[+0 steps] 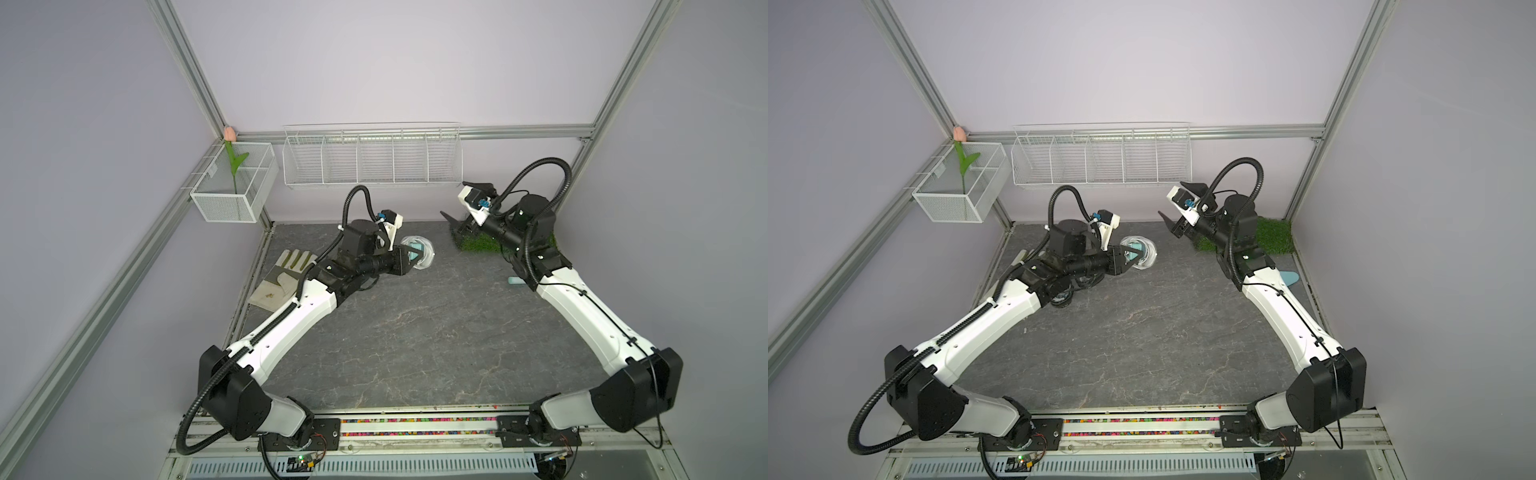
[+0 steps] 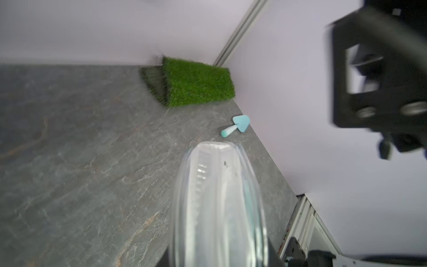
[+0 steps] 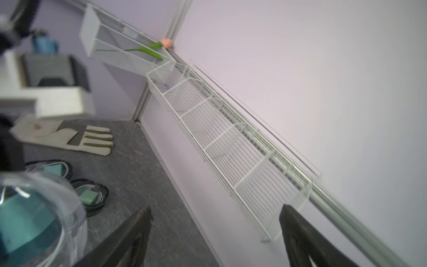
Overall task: Pack away charging kits
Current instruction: Place the storage bag at the center of the board.
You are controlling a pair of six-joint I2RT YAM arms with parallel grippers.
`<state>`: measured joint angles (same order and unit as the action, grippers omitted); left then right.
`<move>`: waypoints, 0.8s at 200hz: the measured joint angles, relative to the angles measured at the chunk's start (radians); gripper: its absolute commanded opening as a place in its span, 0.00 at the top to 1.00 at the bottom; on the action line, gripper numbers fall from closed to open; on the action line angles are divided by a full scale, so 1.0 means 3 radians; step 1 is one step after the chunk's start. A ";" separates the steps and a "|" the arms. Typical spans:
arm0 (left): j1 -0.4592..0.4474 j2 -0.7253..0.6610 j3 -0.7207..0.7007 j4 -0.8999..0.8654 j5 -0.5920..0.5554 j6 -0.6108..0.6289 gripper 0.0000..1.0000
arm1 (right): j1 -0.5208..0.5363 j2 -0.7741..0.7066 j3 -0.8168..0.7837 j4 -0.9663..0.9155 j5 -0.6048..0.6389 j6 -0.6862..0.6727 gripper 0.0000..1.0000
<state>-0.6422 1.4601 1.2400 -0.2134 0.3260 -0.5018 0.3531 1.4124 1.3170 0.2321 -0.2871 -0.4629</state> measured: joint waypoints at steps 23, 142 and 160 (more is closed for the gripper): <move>0.0003 0.0308 -0.0507 0.0633 -0.0337 -0.0500 1.00 | -0.0041 -0.0352 -0.0664 0.0257 0.0576 0.0654 0.11; 0.0003 0.1993 -0.0936 0.2916 -0.0853 -0.2057 0.45 | -0.0053 -0.1527 -0.2445 -0.0259 0.2313 0.2403 0.11; -0.0011 0.1963 -0.1100 0.3096 -0.0938 -0.2159 0.30 | -0.0064 -0.1391 -0.2441 -0.0287 0.2524 0.2349 0.11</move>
<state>-0.6456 2.0491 0.9100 0.7155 0.0444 -1.1496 0.3340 0.9951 0.5846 0.1459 0.4702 0.2417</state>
